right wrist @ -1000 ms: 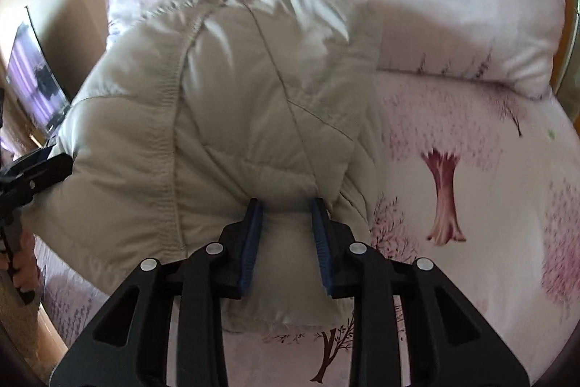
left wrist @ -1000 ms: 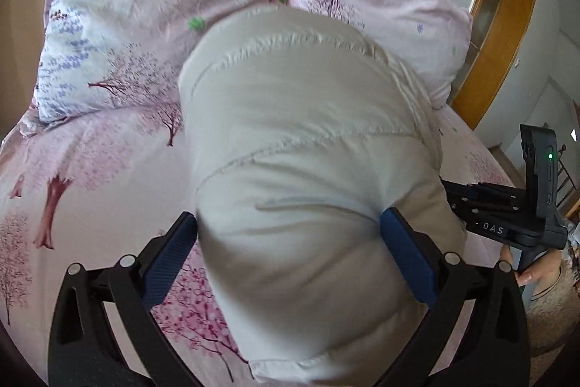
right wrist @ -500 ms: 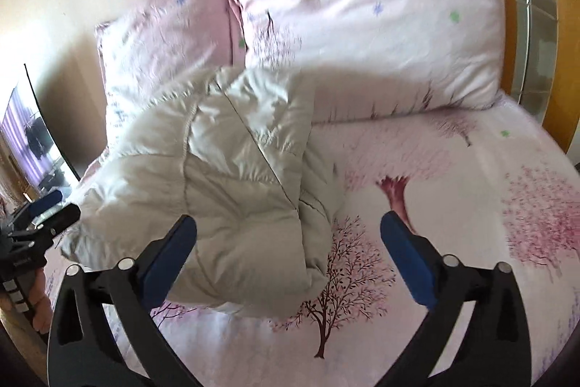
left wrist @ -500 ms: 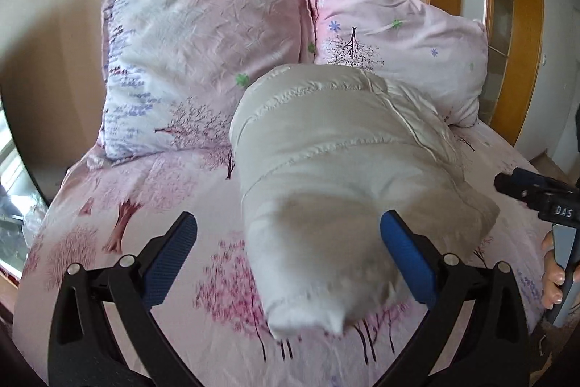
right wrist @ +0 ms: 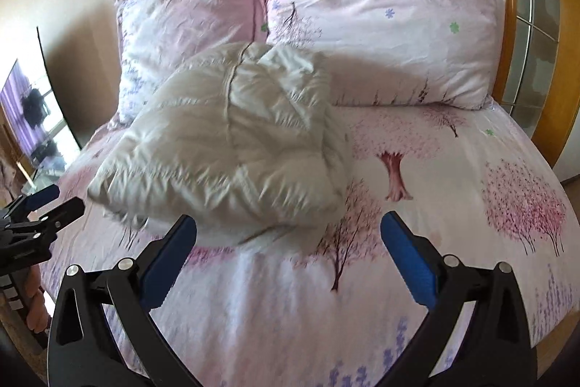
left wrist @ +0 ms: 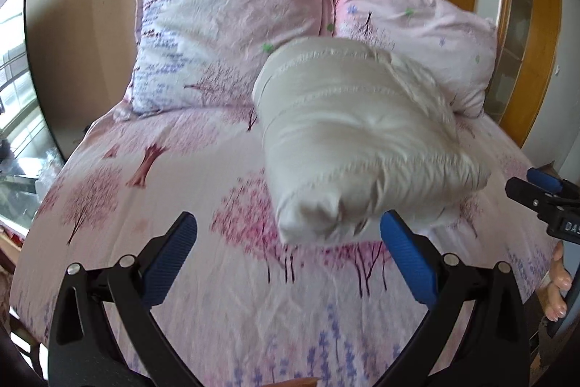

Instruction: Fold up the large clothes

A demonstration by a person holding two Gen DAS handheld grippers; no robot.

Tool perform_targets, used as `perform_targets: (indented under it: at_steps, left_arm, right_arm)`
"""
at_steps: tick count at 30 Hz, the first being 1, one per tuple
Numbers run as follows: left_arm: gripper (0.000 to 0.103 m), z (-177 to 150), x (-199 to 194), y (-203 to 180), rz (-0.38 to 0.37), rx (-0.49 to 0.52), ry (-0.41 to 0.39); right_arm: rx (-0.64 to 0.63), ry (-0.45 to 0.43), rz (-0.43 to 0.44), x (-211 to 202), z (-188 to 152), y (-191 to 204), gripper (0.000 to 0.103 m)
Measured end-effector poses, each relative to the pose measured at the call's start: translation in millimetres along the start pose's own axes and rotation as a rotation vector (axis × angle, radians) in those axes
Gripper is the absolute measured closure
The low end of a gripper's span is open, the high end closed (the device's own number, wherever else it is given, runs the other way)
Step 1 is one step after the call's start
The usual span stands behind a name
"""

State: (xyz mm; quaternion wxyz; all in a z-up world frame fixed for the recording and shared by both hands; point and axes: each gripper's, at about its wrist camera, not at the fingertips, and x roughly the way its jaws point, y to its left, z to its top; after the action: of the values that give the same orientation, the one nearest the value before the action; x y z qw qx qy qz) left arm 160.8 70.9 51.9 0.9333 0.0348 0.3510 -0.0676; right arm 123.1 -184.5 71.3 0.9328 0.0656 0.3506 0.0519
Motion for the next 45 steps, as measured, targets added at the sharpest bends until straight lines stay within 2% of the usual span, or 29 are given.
perform_targets:
  at_steps: [3, 15, 25, 33, 45]
  left_arm:
    - [0.002, -10, -3, -3, 0.029, 0.009, 0.023]
    - [0.002, -36, -7, -15, 0.058, 0.035, 0.117]
    - [0.002, -44, 7, -15, 0.102, 0.042, 0.213]
    - [0.002, -48, 11, -17, 0.094, 0.041, 0.252]
    - [0.002, -49, 10, -18, 0.092, 0.041, 0.265]
  right_arm:
    - [-0.009, 0.020, 0.001, -4, -9, 7, 0.001]
    - [-0.042, 0.099, -0.044, -10, -39, 25, 0.001]
    - [-0.053, 0.176, -0.097, -1, -52, 29, 0.001]
    - [-0.050, 0.221, -0.102, 1, -58, 28, 0.001]
    - [-0.073, 0.277, -0.128, 7, -60, 31, 0.001]
